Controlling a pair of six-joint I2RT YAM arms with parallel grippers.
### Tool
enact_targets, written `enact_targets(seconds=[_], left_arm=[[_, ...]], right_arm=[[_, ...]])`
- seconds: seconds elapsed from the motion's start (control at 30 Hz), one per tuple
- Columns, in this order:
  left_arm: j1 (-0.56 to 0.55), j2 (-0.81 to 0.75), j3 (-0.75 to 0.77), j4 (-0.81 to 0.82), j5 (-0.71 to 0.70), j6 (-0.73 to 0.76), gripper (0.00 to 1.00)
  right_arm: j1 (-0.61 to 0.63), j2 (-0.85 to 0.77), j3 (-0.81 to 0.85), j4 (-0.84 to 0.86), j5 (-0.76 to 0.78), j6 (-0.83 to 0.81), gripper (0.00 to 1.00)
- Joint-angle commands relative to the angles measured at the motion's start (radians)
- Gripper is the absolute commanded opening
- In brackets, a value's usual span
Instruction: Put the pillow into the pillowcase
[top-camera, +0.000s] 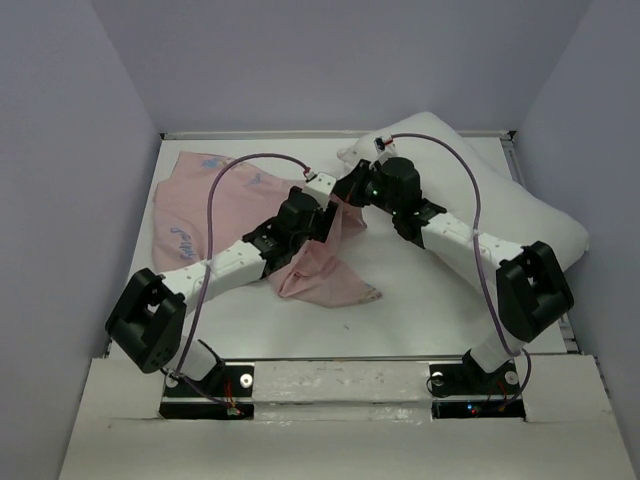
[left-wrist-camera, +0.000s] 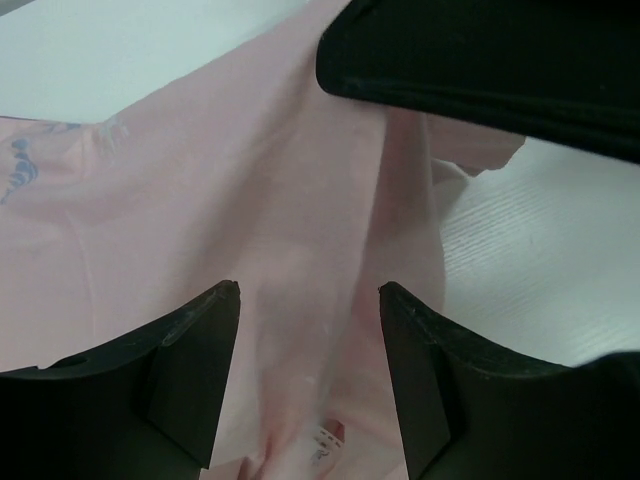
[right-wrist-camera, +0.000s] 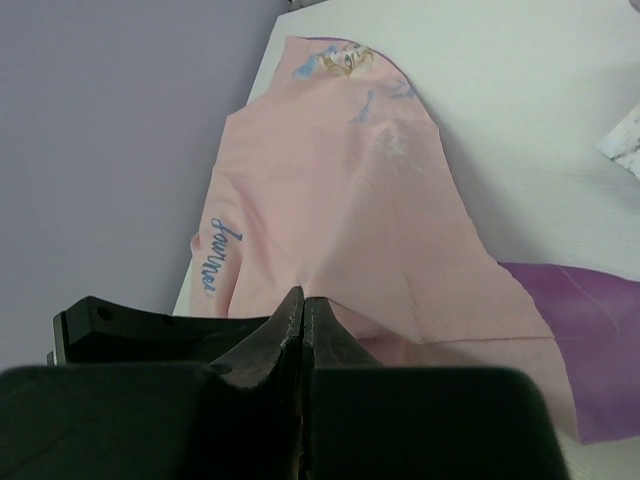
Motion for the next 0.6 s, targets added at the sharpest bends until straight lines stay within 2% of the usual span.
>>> enact_targets(seconds=[0.0, 0.2, 0.27, 0.3, 0.37, 0.5, 0.53, 0.57], left_arm=[[-0.009, -0.112, -0.011, -0.019, 0.043, -0.049, 0.7], [-0.009, -0.078, -0.021, -0.034, 0.065, -0.037, 0.7], [-0.009, -0.055, 0.008, -0.034, -0.003, -0.037, 0.6], [-0.009, -0.053, 0.017, -0.03, -0.027, -0.032, 0.49], [-0.005, -0.052, 0.026, -0.026, -0.064, -0.026, 0.37], [0.002, -0.037, 0.019, -0.045, -0.023, -0.02, 0.38], [0.002, -0.03, 0.017, -0.048, -0.023, -0.02, 0.35], [0.002, -0.027, 0.017, -0.049, -0.032, -0.02, 0.25]], right_arm=[[0.006, -0.018, 0.089, -0.019, 0.033, -0.07, 0.0], [0.006, -0.03, 0.106, -0.021, 0.022, -0.064, 0.0], [0.006, -0.035, 0.105, -0.024, 0.019, -0.065, 0.0], [0.006, -0.036, 0.103, -0.025, 0.019, -0.068, 0.0], [0.006, -0.041, 0.099, -0.029, 0.025, -0.073, 0.0], [-0.003, -0.043, 0.117, -0.038, 0.013, -0.084, 0.0], [-0.003, -0.043, 0.123, -0.042, 0.013, -0.087, 0.0], [-0.003, -0.047, 0.128, -0.047, 0.014, -0.091, 0.0]])
